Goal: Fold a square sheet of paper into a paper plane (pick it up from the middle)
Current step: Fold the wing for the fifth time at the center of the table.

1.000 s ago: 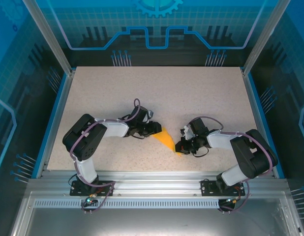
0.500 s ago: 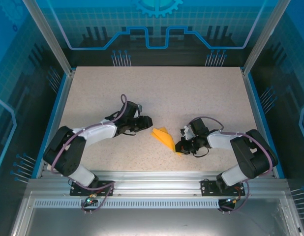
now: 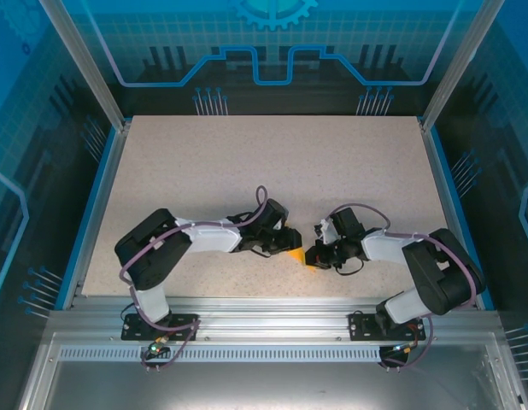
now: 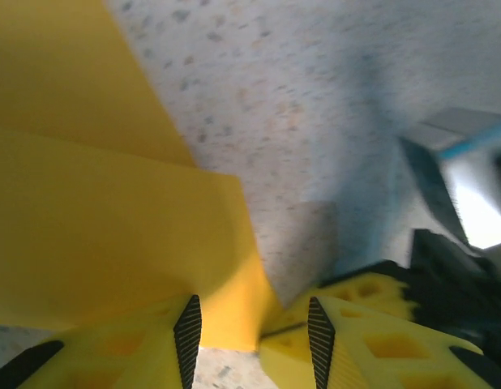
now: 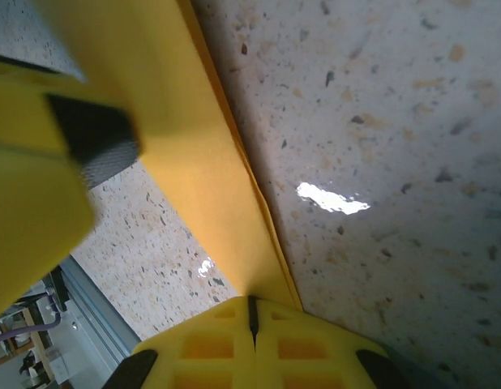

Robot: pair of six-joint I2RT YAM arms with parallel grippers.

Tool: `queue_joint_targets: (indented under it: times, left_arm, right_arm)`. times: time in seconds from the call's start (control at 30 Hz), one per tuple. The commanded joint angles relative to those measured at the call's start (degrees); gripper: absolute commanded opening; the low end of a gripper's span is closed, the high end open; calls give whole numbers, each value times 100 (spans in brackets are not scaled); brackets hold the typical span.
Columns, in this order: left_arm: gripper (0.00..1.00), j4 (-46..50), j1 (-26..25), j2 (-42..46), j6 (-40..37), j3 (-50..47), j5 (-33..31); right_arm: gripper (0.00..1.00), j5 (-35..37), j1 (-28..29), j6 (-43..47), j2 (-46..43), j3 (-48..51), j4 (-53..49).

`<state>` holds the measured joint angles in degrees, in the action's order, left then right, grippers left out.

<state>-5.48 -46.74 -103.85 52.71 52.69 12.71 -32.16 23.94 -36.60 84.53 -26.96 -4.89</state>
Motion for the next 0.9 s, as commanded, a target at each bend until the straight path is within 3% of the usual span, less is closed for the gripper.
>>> queue_joint_targets:
  times: [0.0,0.27,0.5,0.7,0.87]
  left_arm:
    - [43,-94,-12,-129,185,103,-122]
    - [41,201,-2,-76,141,-161,-393]
    - [41,167,-2,-91,118,-95,-348]
    - [41,211,15,-91,93,-101,-365]
    - [39,231,47,-185,100,-159,-371]
  right_arm:
    - [5,193,-83,57,-84,176,-417]
    - [10,-126,183,-91,-682,-183,-412]
    - [9,8,399,-239,-4,-516,-188]
    - [7,575,326,-100,222,-325,-724]
    - [8,739,190,-94,-119,-19,-946]
